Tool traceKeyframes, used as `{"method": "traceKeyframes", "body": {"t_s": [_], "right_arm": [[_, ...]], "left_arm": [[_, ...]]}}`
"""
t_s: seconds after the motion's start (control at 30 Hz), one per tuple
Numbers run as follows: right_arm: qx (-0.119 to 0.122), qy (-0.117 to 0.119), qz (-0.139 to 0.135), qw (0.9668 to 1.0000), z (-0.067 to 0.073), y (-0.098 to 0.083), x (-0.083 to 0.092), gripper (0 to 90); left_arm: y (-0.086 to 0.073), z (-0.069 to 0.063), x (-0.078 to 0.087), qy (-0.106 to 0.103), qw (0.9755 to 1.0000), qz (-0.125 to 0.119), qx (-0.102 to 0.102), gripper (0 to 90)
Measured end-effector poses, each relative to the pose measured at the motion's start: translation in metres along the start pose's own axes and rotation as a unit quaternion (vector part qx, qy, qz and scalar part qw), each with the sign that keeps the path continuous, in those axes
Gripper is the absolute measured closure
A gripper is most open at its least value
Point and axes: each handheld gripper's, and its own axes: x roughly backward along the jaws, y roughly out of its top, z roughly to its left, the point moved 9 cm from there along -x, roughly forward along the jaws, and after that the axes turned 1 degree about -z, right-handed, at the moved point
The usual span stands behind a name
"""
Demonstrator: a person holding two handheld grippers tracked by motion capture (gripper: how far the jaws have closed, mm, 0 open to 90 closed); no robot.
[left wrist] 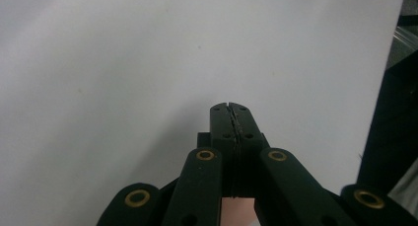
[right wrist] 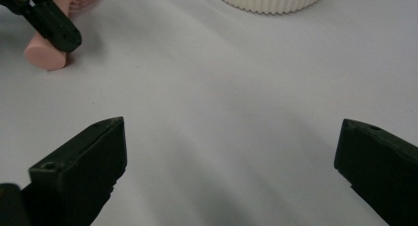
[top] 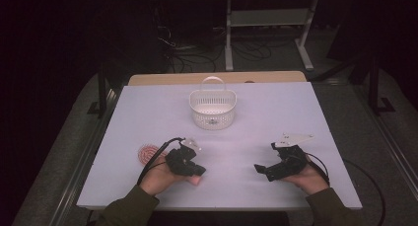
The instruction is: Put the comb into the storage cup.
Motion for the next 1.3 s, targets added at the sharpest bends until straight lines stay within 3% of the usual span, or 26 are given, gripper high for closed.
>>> {"method": "traceKeyframes", "body": {"t_s": [0.63,1.1,1.3], "right_arm": [[0.0,0.0,0.002,1.0,0.001,0.0,-0.001,0.0],[0.001,-0.001,0.003,1.0,0.001,0.0,-0.002,0.0],[0.001,0.0,0.003,1.0,0.001,0.0,-0.003,0.0]], "left_arm": [[-0.037,-0.022,0.019,-0.009,0.9999,0.007,0.012,90.0],[-0.062,-0.029,0.034,0.007,0.9996,0.023,0.018,90.0],[-0.071,-0.027,0.039,0.026,0.9988,0.034,0.022,90.0]]}}
